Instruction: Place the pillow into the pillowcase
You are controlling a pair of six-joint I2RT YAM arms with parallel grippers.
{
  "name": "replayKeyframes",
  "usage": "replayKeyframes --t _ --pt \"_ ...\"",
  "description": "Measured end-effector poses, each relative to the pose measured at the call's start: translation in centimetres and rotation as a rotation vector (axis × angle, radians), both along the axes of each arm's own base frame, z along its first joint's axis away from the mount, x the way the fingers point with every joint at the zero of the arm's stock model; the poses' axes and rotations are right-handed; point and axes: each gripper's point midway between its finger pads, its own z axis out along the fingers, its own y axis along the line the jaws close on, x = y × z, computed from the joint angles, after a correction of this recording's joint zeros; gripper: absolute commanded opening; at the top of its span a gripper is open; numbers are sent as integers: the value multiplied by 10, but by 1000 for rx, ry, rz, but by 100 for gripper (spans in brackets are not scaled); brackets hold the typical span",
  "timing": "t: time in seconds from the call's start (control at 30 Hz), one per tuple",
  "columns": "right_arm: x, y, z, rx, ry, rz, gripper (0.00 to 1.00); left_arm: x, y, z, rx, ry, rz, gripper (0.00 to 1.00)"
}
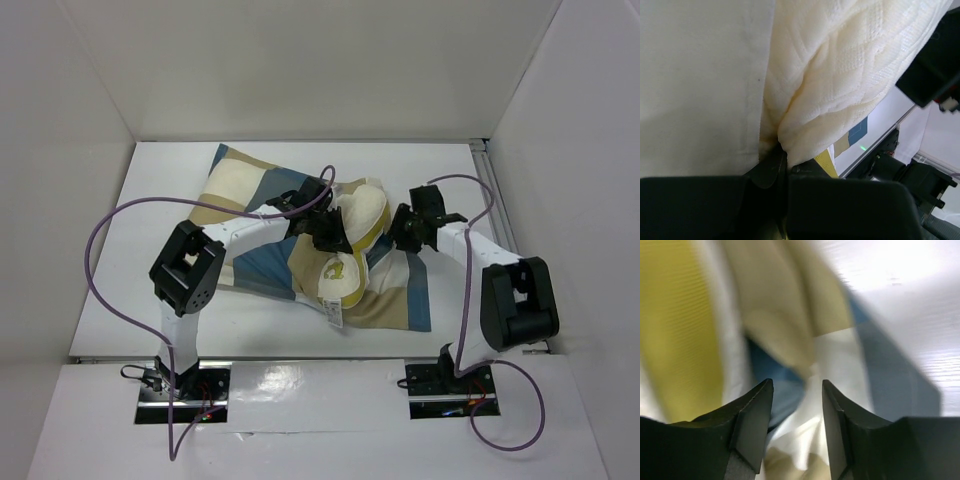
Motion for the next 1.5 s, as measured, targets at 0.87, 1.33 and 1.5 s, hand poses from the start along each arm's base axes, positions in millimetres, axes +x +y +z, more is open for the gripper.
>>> replayKeyframes --t 0.87,1.33,1.5 --pt "-9 46 -20 -110 -15 156 49 -3 1 -1 4 13 -3 0" --pt "10 22 -28 -93 -44 -17 0 -2 16 -4 92 15 7 0" --pt "14 5 1 21 -78 -64 0 -10 31 -11 127 -11 15 0"
